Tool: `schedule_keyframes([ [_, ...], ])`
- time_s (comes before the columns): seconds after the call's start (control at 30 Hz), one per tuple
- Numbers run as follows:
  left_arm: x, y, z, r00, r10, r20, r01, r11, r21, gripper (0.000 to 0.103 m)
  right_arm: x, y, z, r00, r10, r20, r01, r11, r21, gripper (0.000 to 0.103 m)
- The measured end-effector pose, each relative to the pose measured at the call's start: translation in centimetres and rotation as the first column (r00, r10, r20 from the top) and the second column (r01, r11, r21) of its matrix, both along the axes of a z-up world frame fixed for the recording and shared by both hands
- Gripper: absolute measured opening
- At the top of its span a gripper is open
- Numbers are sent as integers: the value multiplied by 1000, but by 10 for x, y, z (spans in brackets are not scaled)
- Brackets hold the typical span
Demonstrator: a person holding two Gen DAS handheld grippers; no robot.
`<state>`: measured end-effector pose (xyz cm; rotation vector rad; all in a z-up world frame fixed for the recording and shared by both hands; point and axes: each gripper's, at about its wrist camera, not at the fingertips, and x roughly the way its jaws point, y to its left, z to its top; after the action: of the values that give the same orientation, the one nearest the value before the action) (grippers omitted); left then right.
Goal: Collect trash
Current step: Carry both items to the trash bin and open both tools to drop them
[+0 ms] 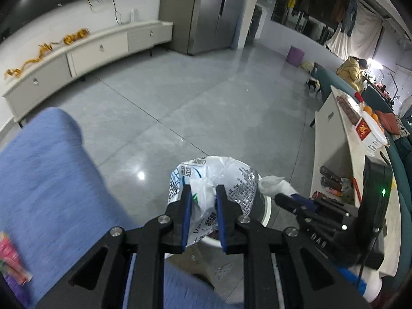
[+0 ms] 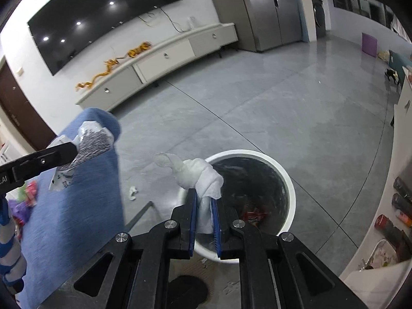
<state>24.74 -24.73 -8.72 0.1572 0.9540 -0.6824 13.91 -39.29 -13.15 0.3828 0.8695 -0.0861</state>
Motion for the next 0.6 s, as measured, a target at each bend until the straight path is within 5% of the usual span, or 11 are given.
schedule_keyframes([
  [0.17, 30, -35, -32, 994, -23, -104, 21, 1000, -16, 19, 23, -18, -31, 998, -37, -51, 37, 999, 5, 15],
  [0.27, 44, -51, -47, 985, -43, -168, 39, 999, -29, 24, 37, -27, -47, 995, -53, -87, 52, 999, -11, 26],
  [0.33, 52, -59, -55, 979, -47, -198, 40, 998, -38, 39, 41, -31, -55, 992, -68, -106, 66, 998, -18, 32],
  [0.4, 58, -62, -61, 975, -40, -219, 30, 998, -48, 48, 41, -34, -59, 989, -85, -119, 83, 996, -23, 38],
  [0.6, 53, -57, -50, 981, -9, -194, -7, 997, -82, 48, 29, -38, -49, 985, -125, -120, 120, 992, -49, 38],
])
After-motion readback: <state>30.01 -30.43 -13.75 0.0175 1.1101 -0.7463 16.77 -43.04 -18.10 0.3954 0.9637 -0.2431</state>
